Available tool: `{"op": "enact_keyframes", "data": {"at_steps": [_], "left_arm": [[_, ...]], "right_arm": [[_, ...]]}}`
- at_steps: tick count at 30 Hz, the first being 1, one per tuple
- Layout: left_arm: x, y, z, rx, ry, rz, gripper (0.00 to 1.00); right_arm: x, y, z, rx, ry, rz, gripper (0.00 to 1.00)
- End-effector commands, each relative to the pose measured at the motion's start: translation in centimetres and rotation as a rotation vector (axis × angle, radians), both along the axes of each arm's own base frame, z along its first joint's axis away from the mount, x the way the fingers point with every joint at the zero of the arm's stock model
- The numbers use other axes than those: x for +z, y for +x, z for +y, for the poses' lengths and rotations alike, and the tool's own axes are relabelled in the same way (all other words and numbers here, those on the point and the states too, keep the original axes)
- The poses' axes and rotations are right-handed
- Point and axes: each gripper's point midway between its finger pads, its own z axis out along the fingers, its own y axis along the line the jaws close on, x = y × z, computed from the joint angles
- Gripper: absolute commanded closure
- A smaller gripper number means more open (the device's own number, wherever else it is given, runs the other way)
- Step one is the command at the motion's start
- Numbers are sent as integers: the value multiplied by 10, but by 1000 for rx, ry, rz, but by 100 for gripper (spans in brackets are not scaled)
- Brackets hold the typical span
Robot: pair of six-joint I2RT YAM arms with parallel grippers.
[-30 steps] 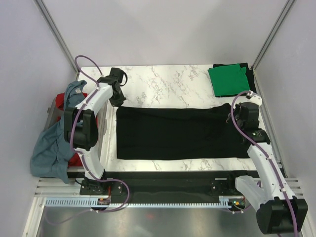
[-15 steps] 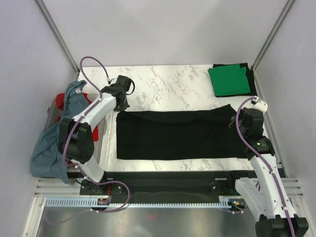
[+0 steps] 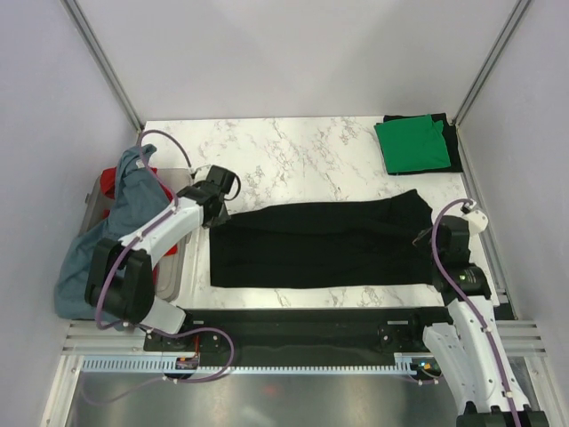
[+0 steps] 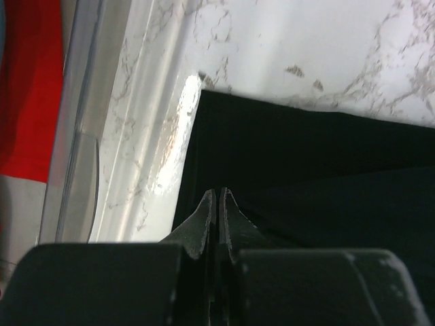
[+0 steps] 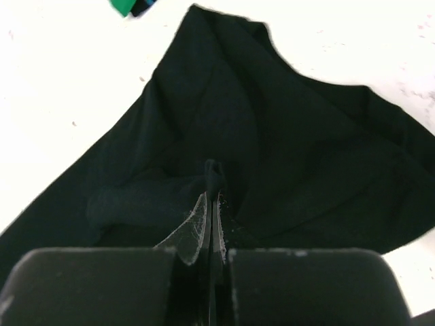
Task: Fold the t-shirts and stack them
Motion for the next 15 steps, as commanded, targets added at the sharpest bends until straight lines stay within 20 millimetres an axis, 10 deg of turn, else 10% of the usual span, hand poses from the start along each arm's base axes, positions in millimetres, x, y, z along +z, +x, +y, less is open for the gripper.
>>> {"op": "enact_keyframes", "data": {"at_steps": [1,4,6,9,15], "left_arm": [[13,-5,0,77,-36,-121,96],[4,-22,7,96,-39,-122,83],[0,-30,10,103,-45,-118,54],[2,-36,15,117,-44,-138,17],[27,-30,16,83,-42,-199,14]], "right_arm": [[4,-7,-19,-158,20,-39,100],[-3,-16,-25,-219,29,-25,95],[-11,-19,-26,-256,60,-13,60],[-18,-25,-27,-296,86,-11,38],[4,-19,-27,-275,84,-69,11]]}}
